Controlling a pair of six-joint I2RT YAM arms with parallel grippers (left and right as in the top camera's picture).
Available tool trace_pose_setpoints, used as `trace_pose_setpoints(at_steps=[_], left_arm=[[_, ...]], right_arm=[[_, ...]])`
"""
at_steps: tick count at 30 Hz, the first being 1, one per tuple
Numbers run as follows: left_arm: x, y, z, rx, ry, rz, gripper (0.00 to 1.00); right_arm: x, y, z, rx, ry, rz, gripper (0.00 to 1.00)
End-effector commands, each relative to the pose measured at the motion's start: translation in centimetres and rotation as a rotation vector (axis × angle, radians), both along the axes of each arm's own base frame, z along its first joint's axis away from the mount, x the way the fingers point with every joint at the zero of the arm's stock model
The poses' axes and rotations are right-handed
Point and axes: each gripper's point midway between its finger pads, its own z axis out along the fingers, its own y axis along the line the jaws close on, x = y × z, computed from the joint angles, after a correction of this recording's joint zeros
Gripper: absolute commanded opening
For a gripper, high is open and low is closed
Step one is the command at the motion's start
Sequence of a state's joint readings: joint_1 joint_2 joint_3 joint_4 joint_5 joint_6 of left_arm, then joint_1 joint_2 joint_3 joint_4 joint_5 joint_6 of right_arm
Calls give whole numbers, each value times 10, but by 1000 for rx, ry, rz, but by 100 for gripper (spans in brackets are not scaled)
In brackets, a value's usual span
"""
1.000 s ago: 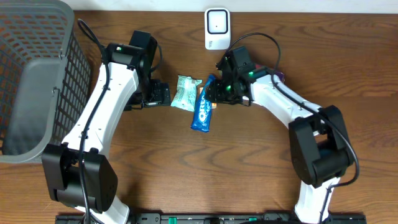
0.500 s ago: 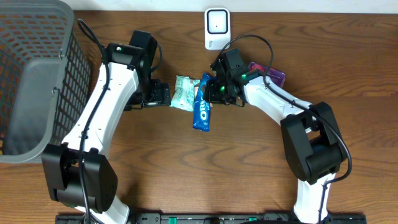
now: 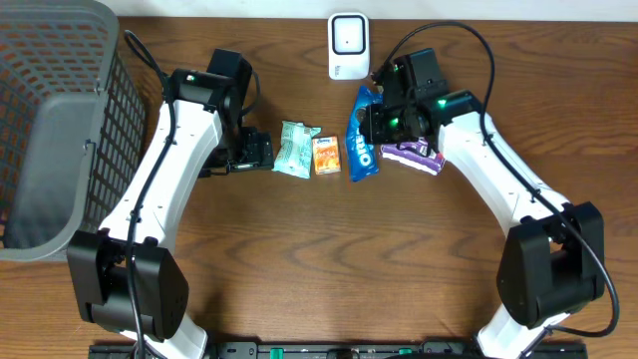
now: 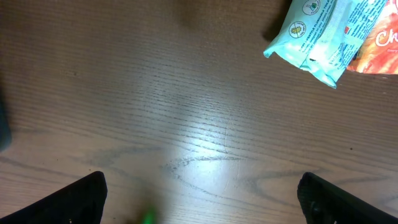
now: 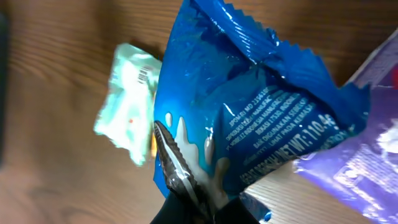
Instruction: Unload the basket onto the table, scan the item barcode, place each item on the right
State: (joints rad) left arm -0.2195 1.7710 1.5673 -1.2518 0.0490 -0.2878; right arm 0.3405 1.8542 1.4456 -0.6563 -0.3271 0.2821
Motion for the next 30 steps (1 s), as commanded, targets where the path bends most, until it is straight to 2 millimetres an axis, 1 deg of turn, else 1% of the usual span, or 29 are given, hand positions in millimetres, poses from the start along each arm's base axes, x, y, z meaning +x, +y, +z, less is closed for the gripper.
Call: trace_pose_setpoints(at_steps=[1, 4, 5, 6, 7, 8, 9, 10, 11, 13, 14, 15, 16, 17, 18, 19, 21, 22, 23, 24, 25, 28, 30], left_arm=[[1, 2, 4, 7, -11, -2, 98], [1, 2, 4, 7, -11, -2, 98], [1, 2, 4, 7, -11, -2, 98], [1, 2, 4, 7, -11, -2, 98], [1, 2, 4, 7, -11, -2, 98], [1, 2, 4, 7, -11, -2, 98], [1, 2, 4, 7, -11, -2, 98], [1, 2, 4, 7, -11, -2, 98], [1, 2, 4, 7, -11, -2, 98], [1, 2, 4, 7, -11, -2, 98], [1, 2, 4, 7, -11, -2, 98], [1, 2, 4, 7, -11, -2, 98], [1, 2, 4, 7, -11, -2, 98], [1, 2, 4, 7, -11, -2, 98], [1, 2, 4, 7, -11, -2, 98], [1, 2, 4, 7, -11, -2, 98], [1, 2, 4, 7, -11, -2, 98], [1, 2, 4, 7, -11, -2, 98], [1, 2, 4, 7, -11, -2, 98], [1, 2, 4, 7, -11, -2, 98], [1, 2, 4, 7, -11, -2, 98], [1, 2, 4, 7, -11, -2, 98], [1, 2, 4, 7, -11, -2, 98]], right_arm=[[9, -9, -13, -90, -32, 20, 1], [9, -16, -36, -118, 37, -50, 1], [9, -17, -42, -123, 53, -58, 4], [8, -17, -50, -127, 70, -57, 15], [7, -16, -54, -127, 80, -54, 31], [6, -16, -57, -131, 89, -53, 51], [5, -16, -58, -133, 93, -53, 62], [6, -16, -52, -129, 82, -53, 67], [8, -17, -47, -125, 71, -57, 68], [11, -22, -25, -114, 41, -70, 69], [15, -29, -5, -105, 12, -88, 69], [17, -36, 11, -97, -9, -106, 72], [19, -43, 22, -95, -26, -116, 73], [21, -57, 38, -97, -54, -129, 74], [21, -67, 46, -102, -71, -135, 75], [20, -87, 54, -122, -78, -169, 79], [17, -109, 56, -144, -61, -215, 87], [15, -122, 53, -150, -37, -244, 91], [11, -141, 48, -159, 4, -282, 91], [7, -153, 43, -170, 30, -296, 92], [4, -169, 34, -183, 65, -315, 92], [2, -193, 10, -190, 127, -366, 91], [7, -211, -8, -178, 160, -405, 87]])
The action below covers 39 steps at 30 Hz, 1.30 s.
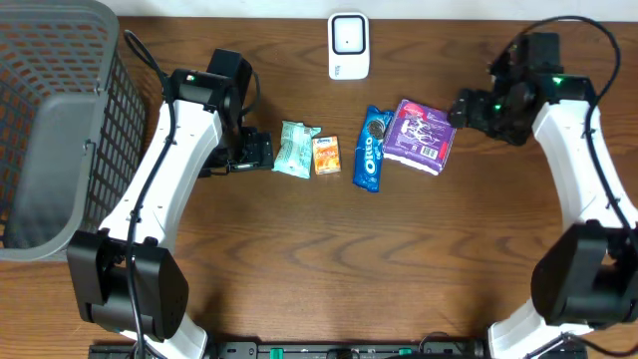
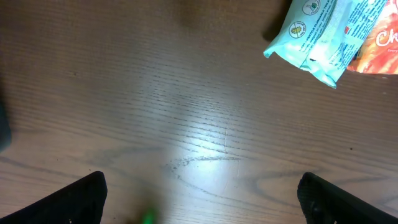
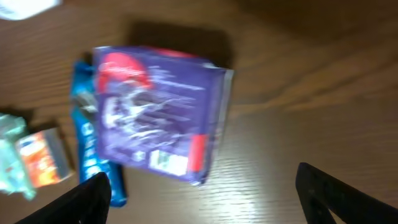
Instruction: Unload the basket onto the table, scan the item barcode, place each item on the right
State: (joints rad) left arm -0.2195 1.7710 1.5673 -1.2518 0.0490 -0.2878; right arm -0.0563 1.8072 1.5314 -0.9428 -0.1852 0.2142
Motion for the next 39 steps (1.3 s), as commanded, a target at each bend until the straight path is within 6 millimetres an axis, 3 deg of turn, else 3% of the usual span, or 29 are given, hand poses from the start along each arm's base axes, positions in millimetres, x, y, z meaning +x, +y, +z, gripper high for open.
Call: trace_pose_setpoints(at_steps=[1, 5, 15, 18, 19, 20, 25, 30, 31, 33, 35, 39], left_arm=[[1, 2, 4, 7, -11, -2, 98], [1, 2, 4, 7, -11, -2, 98], [1, 2, 4, 7, -11, -2, 98], [1, 2, 4, 7, -11, -2, 98], [1, 2, 4, 7, -11, -2, 98], [1, 2, 4, 7, -11, -2, 98], [1, 2, 4, 7, -11, -2, 98], [1, 2, 4, 7, -11, -2, 98], [1, 2, 4, 7, -11, -2, 98], [1, 2, 4, 7, -11, -2, 98], [1, 2, 4, 7, -11, -2, 98], [1, 2, 4, 7, -11, -2, 98]], right_arm=[[7, -17, -30, 54, 37, -23, 84], [26, -1, -37, 264, -21, 44, 83], [22, 25, -109, 447, 131, 65, 60], [23, 29, -116, 468, 132, 74, 36], [25, 29, -116, 466, 126, 76, 3], [25, 29, -116, 466, 125, 77, 1], [27, 19, -94, 378, 82, 78, 1], [20, -18, -34, -87, -2, 33, 1], [20, -16, -17, -168, -40, 39, 1], [22, 1, -1, -211, -86, 73, 1], [23, 6, 3, -276, -101, 81, 1], [19, -16, 18, -627, -106, -15, 1]])
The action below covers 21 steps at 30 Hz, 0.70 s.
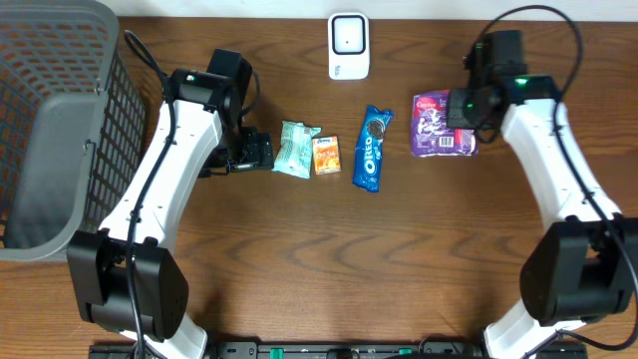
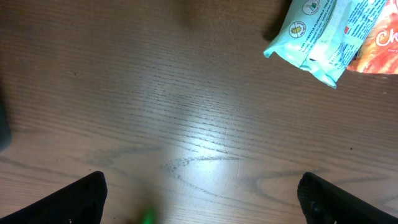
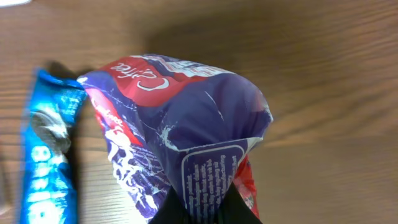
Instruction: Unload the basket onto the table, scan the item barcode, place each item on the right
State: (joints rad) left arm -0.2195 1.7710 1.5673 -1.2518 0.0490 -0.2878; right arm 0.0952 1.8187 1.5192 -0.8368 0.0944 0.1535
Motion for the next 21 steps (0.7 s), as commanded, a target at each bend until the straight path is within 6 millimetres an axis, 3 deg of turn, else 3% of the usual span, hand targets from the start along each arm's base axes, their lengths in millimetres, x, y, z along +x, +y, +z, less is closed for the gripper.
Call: trace_pose_setpoints(at_steps=[1, 4, 7, 11, 17, 19, 20, 21], left_arm=[[1, 2, 4, 7, -11, -2, 98], [1, 2, 4, 7, -11, -2, 98], [1, 2, 4, 7, -11, -2, 98], [1, 2, 4, 7, -11, -2, 98], [1, 2, 4, 7, -11, -2, 98], [1, 2, 4, 7, -11, -2, 98], [1, 2, 4, 7, -11, -2, 98], [1, 2, 4, 7, -11, -2, 98]], right_arm=[[-5, -43, 28, -452, -68, -167, 1], [-12, -58, 53, -707, -115, -243, 1], [-11, -55, 52, -728, -115, -240, 1], [-5, -37, 18, -576, -82, -240, 1], [0, 9, -49, -438, 33, -117, 2], [-3, 18, -62, -452, 65, -87, 11], [-9, 28, -70, -448, 91, -57, 22], [-11, 37, -73, -423, 103, -34, 24]])
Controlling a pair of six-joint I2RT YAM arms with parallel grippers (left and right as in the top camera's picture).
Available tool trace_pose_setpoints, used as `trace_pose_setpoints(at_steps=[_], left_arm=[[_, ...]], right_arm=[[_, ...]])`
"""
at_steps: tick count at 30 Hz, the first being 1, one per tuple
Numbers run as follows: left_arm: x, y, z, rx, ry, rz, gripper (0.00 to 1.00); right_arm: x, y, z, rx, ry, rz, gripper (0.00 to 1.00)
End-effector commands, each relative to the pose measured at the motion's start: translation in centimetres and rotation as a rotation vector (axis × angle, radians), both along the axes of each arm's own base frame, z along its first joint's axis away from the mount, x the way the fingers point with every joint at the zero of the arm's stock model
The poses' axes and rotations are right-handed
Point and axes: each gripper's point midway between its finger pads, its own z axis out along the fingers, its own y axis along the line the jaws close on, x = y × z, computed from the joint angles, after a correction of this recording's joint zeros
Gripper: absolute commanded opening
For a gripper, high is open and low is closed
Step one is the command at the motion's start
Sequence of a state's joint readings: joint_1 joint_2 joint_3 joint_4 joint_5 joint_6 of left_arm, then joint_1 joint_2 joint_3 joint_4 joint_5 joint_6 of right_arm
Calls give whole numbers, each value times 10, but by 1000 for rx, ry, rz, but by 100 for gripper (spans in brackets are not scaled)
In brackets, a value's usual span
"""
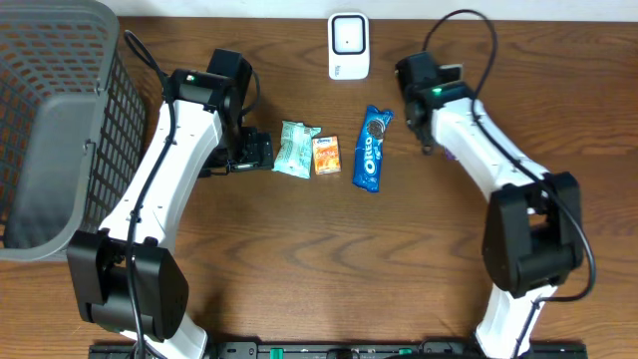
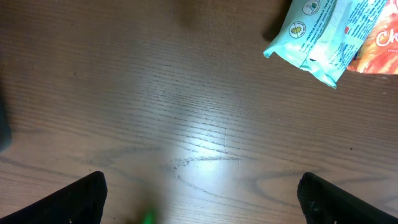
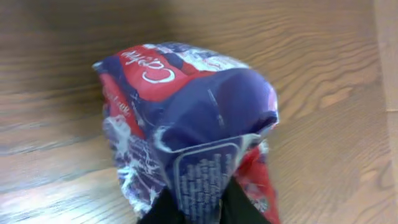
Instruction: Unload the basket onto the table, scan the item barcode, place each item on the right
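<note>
A purple and red snack bag [image 3: 186, 130] fills the right wrist view, pinched at its lower end by my right gripper [image 3: 196, 205], which is shut on it. In the overhead view the right arm [image 1: 439, 100] covers that bag; its wrist is just right of the white scanner [image 1: 348, 45] at the back edge. The blue Oreo pack [image 1: 371, 148] lies on the table left of that arm. My left gripper [image 2: 202, 199] hangs open over bare wood, with nothing between its fingers, left of the mint-green pack [image 2: 317, 37].
A small orange box [image 1: 326, 156] lies between the mint-green pack [image 1: 296, 148] and the Oreo pack. A grey mesh basket [image 1: 60, 120] stands at the far left. Cables trail from both arms along the back of the table.
My right gripper, still shut on the purple bag, has moved left from the right side of the table to beside the scanner. The bag no longer shows from overhead. The left arm is unchanged.
First my right gripper held the Oreo pack up near the scanner. Then that pack lay on the table and the gripper was open off to the right of the purple bag. Later it was shut on the purple bag, which is now beside the scanner.
</note>
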State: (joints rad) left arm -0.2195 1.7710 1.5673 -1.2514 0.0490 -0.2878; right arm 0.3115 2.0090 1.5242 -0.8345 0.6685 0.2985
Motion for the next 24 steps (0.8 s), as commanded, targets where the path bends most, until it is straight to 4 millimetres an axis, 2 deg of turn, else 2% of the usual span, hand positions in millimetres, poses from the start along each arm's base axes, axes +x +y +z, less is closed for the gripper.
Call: trace_pose_setpoints(at_steps=[1, 2, 3, 5, 7, 8, 10, 11, 13, 14, 16, 19, 21, 24], left_arm=[[1, 2, 4, 7, -11, -2, 98], [1, 2, 4, 7, -11, -2, 98], [1, 2, 4, 7, -11, -2, 98], [1, 2, 4, 7, -11, -2, 98], [1, 2, 4, 7, -11, -2, 98], [1, 2, 4, 7, -11, -2, 98], [1, 2, 4, 7, -11, -2, 98], [1, 2, 4, 7, -11, -2, 98], [1, 2, 4, 7, -11, -2, 98], [1, 2, 4, 7, -11, -2, 98], [1, 2, 4, 7, -11, -2, 98], [1, 2, 4, 7, -11, -2, 98], [1, 2, 4, 7, -11, -2, 98], [1, 2, 4, 7, -11, -2, 98]], right_arm=[[-15, 45, -32, 125, 104, 75, 25], [-16, 55, -31, 158, 105, 94, 27], [-16, 72, -28, 204, 96, 127, 36], [-13, 88, -18, 246, 71, 159, 50], [-7, 103, -1, 309, 40, 186, 57], [-5, 106, 3, 325, 36, 191, 60], [1, 110, 21, 360, 18, 195, 76], [3, 108, 29, 366, 13, 190, 78], [11, 89, 51, 373, 2, 152, 87], [13, 82, 56, 372, -1, 138, 88], [21, 47, 66, 368, -13, 82, 96], [27, 11, 59, 454, 25, 78, 97], [29, 5, 50, 582, 84, 201, 99], [28, -5, 34, 723, 135, 339, 95]])
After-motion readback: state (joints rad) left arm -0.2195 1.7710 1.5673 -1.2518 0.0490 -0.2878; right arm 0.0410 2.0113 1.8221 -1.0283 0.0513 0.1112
